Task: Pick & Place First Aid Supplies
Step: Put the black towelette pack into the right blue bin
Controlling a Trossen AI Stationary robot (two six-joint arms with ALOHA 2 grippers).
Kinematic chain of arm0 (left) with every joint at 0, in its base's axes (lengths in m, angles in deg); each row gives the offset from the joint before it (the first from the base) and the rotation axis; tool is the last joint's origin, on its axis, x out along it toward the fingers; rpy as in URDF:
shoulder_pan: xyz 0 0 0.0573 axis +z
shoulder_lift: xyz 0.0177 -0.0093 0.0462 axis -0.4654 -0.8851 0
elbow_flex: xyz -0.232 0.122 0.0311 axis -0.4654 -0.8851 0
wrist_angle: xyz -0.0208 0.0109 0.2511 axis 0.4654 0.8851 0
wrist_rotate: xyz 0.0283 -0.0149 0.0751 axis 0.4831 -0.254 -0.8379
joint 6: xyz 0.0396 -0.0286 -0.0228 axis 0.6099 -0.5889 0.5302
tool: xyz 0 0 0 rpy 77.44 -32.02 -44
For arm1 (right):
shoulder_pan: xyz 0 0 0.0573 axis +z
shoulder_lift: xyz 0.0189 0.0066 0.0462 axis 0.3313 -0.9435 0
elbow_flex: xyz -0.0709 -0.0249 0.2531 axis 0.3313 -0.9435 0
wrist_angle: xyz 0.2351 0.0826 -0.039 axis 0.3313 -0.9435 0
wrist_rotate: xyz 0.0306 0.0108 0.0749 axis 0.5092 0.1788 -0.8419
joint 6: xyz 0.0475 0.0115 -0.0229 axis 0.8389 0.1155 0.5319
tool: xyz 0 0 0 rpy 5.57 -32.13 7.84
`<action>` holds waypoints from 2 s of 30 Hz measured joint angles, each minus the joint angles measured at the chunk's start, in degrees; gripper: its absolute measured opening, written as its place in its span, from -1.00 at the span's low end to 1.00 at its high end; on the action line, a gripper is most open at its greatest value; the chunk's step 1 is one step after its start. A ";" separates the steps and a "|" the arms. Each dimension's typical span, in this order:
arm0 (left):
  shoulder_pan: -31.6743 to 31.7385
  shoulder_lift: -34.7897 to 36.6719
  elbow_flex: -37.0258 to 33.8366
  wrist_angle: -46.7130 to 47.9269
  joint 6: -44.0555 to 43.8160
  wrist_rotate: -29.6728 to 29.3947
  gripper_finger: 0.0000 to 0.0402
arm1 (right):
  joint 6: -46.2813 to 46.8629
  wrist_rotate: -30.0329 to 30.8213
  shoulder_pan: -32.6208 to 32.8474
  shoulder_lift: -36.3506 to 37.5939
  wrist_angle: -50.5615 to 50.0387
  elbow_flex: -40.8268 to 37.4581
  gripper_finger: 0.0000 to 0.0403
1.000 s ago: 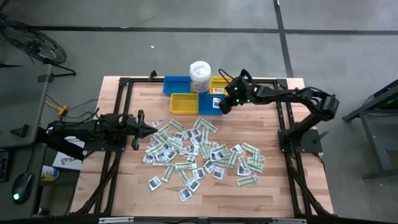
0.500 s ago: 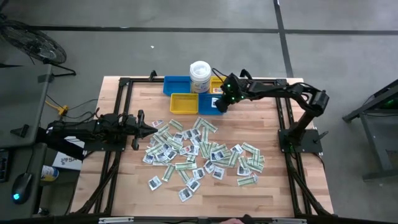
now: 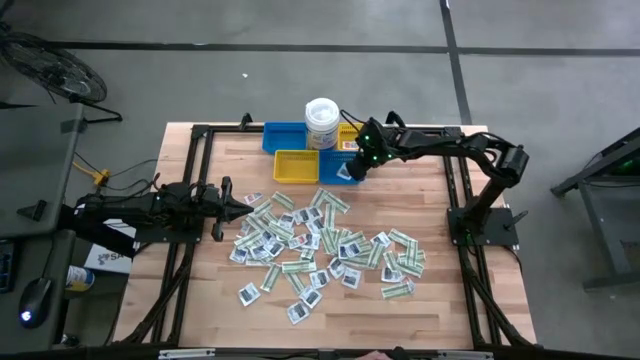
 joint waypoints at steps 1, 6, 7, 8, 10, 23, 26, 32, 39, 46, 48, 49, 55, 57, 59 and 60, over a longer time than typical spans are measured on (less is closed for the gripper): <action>0.02 -0.02 0.00 0.01 0.01 0.00 -0.96 | 0.55 0.13 0.02 0.40 -0.04 -0.02 -0.47; 0.00 0.00 -0.01 0.00 0.00 0.00 -0.96 | 3.05 0.27 0.97 3.92 -2.39 -0.02 -0.41; 0.02 0.00 -0.01 0.01 -0.01 0.00 -0.96 | 3.30 0.23 1.36 4.68 -3.94 -0.02 -0.41; 0.00 0.00 0.00 0.02 -0.01 0.00 -0.96 | 3.33 0.13 1.82 5.45 -5.74 -0.02 -0.41; 0.01 -0.01 0.00 0.02 -0.01 0.00 -0.96 | 3.00 -0.16 3.13 7.20 -9.84 -0.03 -0.41; 0.00 -0.01 0.00 0.02 -0.01 0.00 -0.96 | 14.07 -3.12 17.83 18.75 -13.28 -13.40 -0.41; 0.02 0.00 0.00 0.00 -0.01 0.00 -0.96 | 16.53 -4.65 21.28 19.46 -13.15 -16.39 -0.41; 0.02 0.00 0.00 0.02 0.02 0.00 -0.96 | 24.03 -4.73 26.81 19.46 -10.42 -20.39 -0.41; 0.01 0.00 0.00 0.02 0.00 -0.01 -0.96 | 28.24 -2.47 29.93 19.46 -10.51 -22.03 -0.41; 0.00 -0.02 0.00 0.00 0.02 0.00 -0.96 | 28.14 -1.50 32.24 16.82 -10.11 -22.03 -0.41; 0.00 -0.01 -0.01 0.00 0.01 0.00 -0.96 | 27.88 -1.52 32.64 15.28 -8.93 -22.03 -0.41; 0.02 -0.01 0.00 0.00 0.02 0.00 -0.96 | 27.87 -1.46 32.80 14.64 -8.46 -22.03 -0.41; 0.01 -0.01 0.00 0.00 0.01 0.00 -0.96 | 28.22 -1.54 32.80 12.09 -5.94 -22.03 -0.41; 0.02 -0.02 -0.01 0.00 -0.01 -0.01 -0.96 | 28.24 -1.57 32.79 11.69 -5.68 -22.01 -0.41; 0.01 -0.02 0.00 0.02 0.02 0.00 -0.96 | 28.24 -1.71 32.79 11.26 -5.65 -21.93 -0.41; 0.00 -0.02 0.00 0.00 0.02 0.00 -0.96 | 28.24 -1.71 32.77 11.09 -5.67 -21.87 -0.41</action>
